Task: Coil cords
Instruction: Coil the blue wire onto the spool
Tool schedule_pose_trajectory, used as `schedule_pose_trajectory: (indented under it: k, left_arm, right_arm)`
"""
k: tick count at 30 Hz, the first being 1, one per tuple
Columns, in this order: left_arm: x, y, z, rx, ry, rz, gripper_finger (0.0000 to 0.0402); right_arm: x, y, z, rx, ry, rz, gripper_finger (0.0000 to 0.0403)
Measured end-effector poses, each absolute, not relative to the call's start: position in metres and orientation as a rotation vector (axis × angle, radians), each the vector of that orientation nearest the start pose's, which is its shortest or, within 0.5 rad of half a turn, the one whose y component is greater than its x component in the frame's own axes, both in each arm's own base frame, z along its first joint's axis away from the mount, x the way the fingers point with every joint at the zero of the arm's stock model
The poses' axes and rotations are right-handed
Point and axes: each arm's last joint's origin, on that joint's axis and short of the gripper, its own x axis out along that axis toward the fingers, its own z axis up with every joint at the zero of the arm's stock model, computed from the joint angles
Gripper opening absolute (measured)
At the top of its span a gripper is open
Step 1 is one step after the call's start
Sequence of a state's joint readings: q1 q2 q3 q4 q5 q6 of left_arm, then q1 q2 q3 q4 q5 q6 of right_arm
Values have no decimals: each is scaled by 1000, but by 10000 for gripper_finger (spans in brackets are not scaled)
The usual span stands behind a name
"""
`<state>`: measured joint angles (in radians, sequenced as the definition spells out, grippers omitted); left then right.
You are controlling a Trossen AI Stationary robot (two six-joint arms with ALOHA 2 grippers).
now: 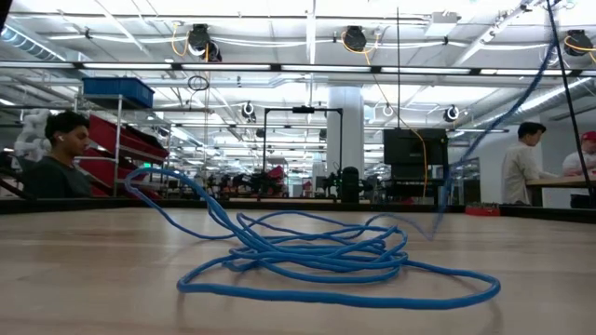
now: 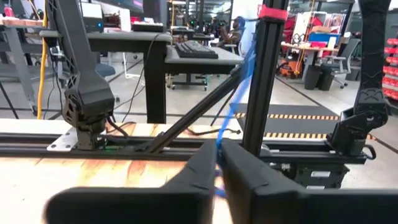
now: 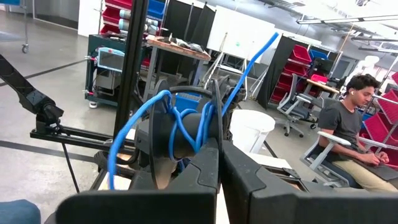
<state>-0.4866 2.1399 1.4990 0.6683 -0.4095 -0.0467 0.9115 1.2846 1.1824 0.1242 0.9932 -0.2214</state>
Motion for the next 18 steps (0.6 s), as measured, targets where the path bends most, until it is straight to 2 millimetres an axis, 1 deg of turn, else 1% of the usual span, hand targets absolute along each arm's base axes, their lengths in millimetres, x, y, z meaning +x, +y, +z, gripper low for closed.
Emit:
schedule_pose_trajectory:
  k: [1, 8, 12, 18]
  left_arm:
    - [437, -218, 230, -58, -21, -78, 10]
    - [436, -218, 232, -40, -10, -77, 3]
    - [428, -213, 249, 1, 63, -55, 3]
    - [407, -202, 268, 46, 256, 33, 3]
  right_arm:
    - [190, 205, 393, -203, -4, -83, 0]
    - [190, 206, 393, -204, -4, -83, 0]
    - [189, 206, 393, -199, -4, -80, 0]
    - [188, 208, 393, -195, -5, -72, 0]
